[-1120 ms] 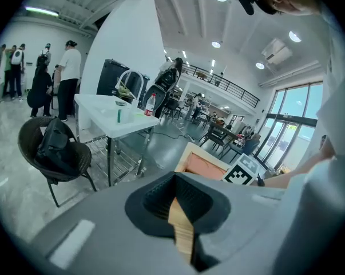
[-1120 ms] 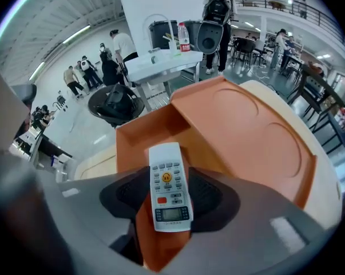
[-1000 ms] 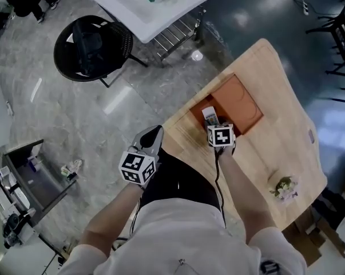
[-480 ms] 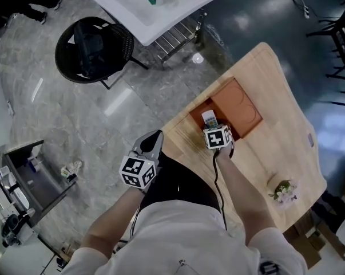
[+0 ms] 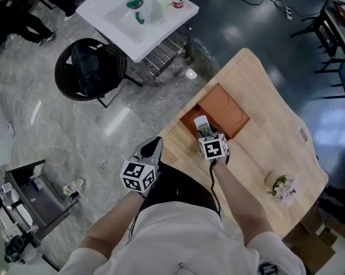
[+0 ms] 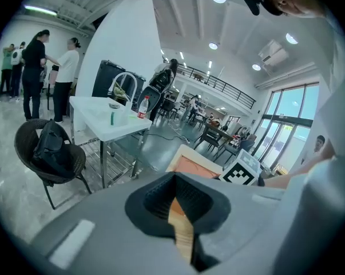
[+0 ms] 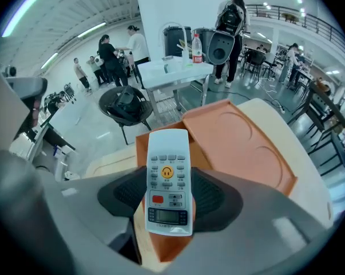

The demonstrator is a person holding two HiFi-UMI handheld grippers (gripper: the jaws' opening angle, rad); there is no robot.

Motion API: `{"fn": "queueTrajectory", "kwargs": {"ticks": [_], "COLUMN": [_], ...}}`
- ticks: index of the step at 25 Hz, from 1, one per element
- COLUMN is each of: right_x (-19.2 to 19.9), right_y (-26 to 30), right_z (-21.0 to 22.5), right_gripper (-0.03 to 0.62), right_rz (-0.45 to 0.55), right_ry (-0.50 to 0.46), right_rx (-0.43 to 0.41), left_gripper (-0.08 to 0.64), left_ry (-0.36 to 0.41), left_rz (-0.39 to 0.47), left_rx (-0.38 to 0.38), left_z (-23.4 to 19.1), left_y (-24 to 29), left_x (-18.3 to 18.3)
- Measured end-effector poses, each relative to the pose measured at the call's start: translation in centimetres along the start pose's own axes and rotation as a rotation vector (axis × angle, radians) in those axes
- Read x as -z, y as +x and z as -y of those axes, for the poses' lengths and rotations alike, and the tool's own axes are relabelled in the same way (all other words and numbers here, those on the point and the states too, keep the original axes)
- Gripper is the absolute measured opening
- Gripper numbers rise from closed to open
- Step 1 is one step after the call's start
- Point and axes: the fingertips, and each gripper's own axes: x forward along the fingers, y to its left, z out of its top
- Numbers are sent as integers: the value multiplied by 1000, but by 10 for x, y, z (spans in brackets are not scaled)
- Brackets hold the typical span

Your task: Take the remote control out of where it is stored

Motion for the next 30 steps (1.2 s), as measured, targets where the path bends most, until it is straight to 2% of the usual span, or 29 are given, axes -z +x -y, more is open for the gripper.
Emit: {"fn": "queueTrajectory", "kwargs": {"ticks": [3, 7, 11, 19, 23, 30], "right_x": [-18, -55, -78, -92, -86, -78], "right_y": [-41, -112, -189, -315, -350, -374], "right_z": [-4, -1, 12, 37, 44, 48], "right_gripper": [270, 270, 270, 270, 270, 272], "right_rz": [103, 279, 453, 742, 821, 855], "right_ry": [39, 102, 133, 252, 274, 270], "right_rx": [-14, -23, 21, 97, 143, 193], "left_gripper": [0, 0, 0, 0, 0, 0], "left_ry": [42, 116, 191, 314, 335, 356], "left_rz": [23, 74, 134, 242, 267, 289], "left_rx": [36, 98, 161, 292, 340, 389], "left_z": [19, 46, 83, 155, 182, 208], "left_y": [0, 4, 7, 3, -5, -14], "left_x": [-19, -61, -104, -166, -180, -190]}}
